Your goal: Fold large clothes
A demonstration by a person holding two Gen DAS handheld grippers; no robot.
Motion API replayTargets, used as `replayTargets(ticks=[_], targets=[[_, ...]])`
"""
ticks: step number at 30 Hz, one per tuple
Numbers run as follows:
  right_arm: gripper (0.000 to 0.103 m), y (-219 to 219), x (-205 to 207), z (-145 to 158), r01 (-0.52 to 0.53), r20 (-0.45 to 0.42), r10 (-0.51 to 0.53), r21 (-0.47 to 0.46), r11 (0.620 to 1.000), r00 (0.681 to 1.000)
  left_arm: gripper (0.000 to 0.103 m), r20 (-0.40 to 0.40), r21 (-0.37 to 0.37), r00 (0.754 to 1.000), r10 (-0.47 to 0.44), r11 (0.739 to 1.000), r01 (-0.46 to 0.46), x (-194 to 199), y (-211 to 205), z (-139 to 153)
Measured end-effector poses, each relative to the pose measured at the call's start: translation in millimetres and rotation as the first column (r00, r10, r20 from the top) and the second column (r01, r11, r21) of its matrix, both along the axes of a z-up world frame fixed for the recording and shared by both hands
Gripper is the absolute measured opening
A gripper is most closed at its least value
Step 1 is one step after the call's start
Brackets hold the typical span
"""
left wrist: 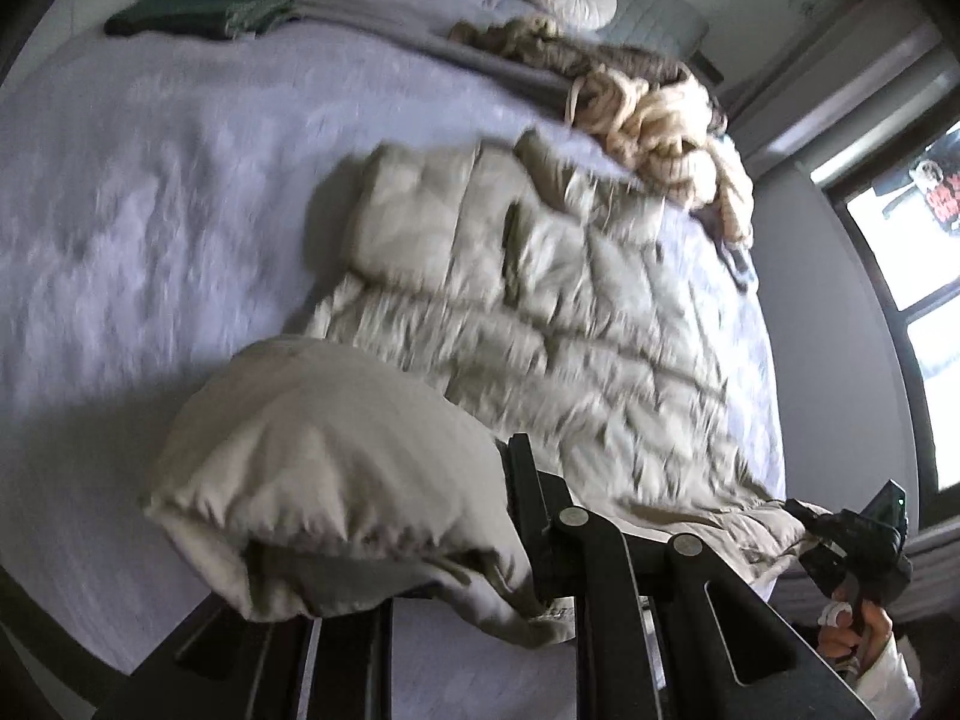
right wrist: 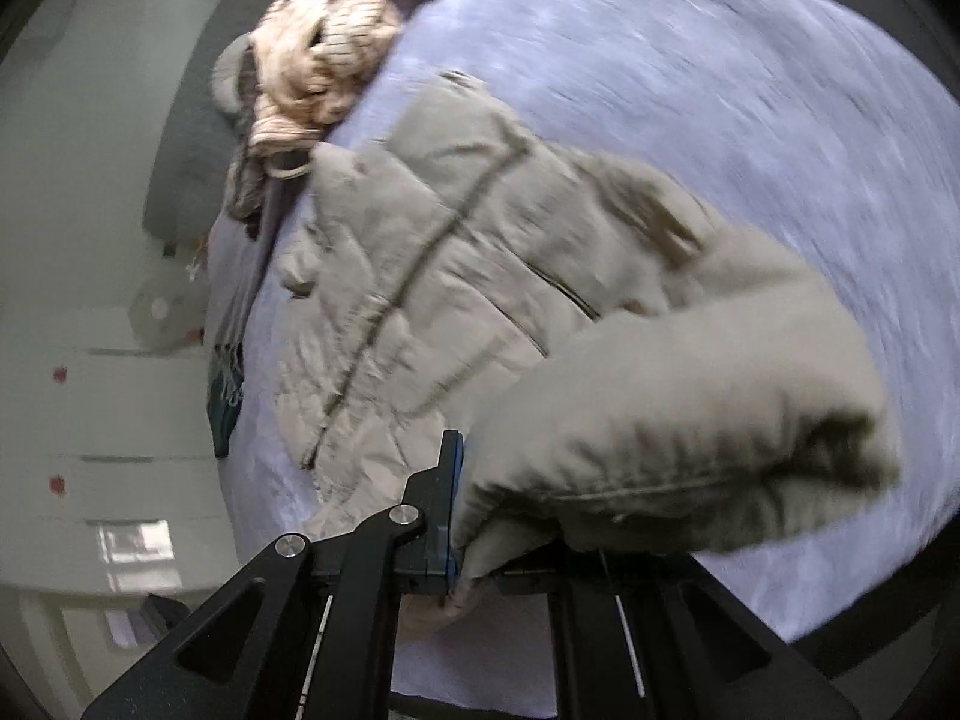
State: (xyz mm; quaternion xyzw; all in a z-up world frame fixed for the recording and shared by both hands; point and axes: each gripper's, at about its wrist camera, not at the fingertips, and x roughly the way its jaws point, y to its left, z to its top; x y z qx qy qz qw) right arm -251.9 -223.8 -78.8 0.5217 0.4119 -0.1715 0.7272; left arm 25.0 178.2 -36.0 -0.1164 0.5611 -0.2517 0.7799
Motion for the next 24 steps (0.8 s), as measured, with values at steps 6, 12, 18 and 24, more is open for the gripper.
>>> replayTargets(ticks=[6, 12, 18, 24], targets=[[0.008, -33, 72, 49, -0.119, 0.058, 0.126, -0.105, 0.987, 0.99, 0.019, 0.115, 0.006, 0.993, 0.033, 0.999, -0.034, 52, -37, 41], [0.008, -78, 174, 79, -0.254, 0.052, 0.268, -0.196, 0.947, 0.962, 0.019, 0.218, 0.104, 0.975, 0.033, 0.993, -0.057, 120, -95, 64], [0.008, -120, 268, 49, -0.34, -0.029, 0.342, -0.209, 0.917, 0.939, 0.019, 0.166, 0.177, 0.982, 0.094, 0.977, -0.123, 196, -133, 19], [0.008, -147, 318, -31, -0.291, -0.072, 0.284, -0.152, 0.944, 0.956, 0.019, 0.098, 0.263, 0.992, 0.086, 0.959, -0.109, 245, -155, -71]])
